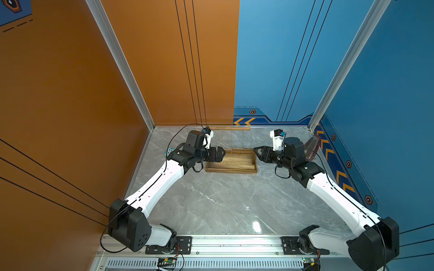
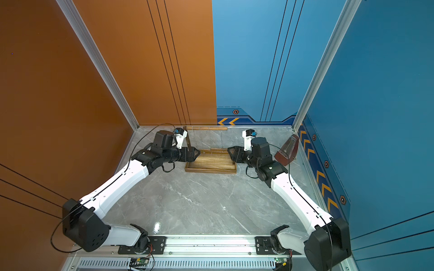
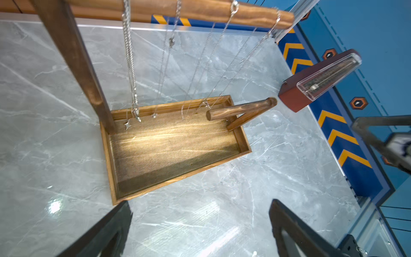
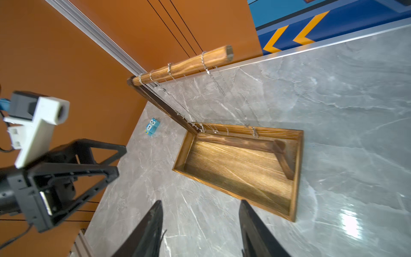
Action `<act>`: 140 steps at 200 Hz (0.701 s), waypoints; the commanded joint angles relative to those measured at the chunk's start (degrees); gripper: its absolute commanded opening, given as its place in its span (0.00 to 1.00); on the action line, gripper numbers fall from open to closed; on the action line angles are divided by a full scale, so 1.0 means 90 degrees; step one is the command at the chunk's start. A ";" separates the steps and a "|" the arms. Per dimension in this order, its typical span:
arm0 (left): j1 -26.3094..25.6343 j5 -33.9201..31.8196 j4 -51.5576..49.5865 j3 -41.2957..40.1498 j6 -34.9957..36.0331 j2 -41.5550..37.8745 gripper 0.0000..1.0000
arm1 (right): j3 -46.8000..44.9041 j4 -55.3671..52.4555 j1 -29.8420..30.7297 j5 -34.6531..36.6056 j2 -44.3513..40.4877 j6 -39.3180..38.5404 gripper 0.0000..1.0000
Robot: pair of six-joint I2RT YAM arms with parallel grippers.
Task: Take the necklace off the jewelry display stand
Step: Take off the necklace from the stand.
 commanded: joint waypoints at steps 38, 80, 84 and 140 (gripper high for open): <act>0.0170 -0.0736 -0.0193 -0.0248 -0.0052 -0.0641 0.98 | 0.1305 0.0361 0.0328 0.1112 0.1516 0.0549 0.39; 0.0169 -0.0781 -0.0177 -0.0302 -0.0243 -0.0730 0.98 | 0.1831 0.0587 0.0379 0.1327 0.2170 0.0750 0.39; 0.0170 -0.0780 -0.0179 -0.0301 -0.0244 -0.0737 0.98 | 0.1888 0.0566 0.0379 0.1343 0.2239 0.0756 0.39; 0.0212 -0.0677 -0.0174 -0.0301 -0.0303 -0.0750 0.98 | 0.2513 0.0497 0.0375 0.1613 0.2934 0.0603 0.39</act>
